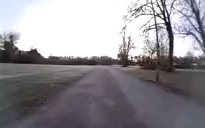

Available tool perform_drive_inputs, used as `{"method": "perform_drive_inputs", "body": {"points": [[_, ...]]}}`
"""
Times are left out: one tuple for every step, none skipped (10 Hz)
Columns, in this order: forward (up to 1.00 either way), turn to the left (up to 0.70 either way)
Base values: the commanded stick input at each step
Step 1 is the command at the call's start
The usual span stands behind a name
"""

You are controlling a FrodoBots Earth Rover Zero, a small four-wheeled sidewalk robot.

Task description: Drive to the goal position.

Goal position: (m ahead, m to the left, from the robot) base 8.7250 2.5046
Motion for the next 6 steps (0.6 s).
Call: {"method": "perform_drive_inputs", "body": {"points": [[1.0,0.0],[1.0,0.0],[1.0,-0.11],[1.0,-0.4],[1.0,-0.4],[1.0,-0.4]]}}
